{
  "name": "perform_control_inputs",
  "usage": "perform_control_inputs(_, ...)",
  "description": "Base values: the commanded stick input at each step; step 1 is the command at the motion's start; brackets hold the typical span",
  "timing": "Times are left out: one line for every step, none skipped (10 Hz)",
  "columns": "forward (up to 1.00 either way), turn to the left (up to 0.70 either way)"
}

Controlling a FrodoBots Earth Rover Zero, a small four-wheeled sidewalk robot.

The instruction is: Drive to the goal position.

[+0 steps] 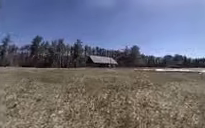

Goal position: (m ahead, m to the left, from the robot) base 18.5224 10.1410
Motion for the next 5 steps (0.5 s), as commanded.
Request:
perform_control_inputs(0.70, 0.00)
perform_control_inputs(0.70, 0.00)
perform_control_inputs(0.70, 0.00)
perform_control_inputs(0.70, 0.00)
perform_control_inputs(0.70, 0.00)
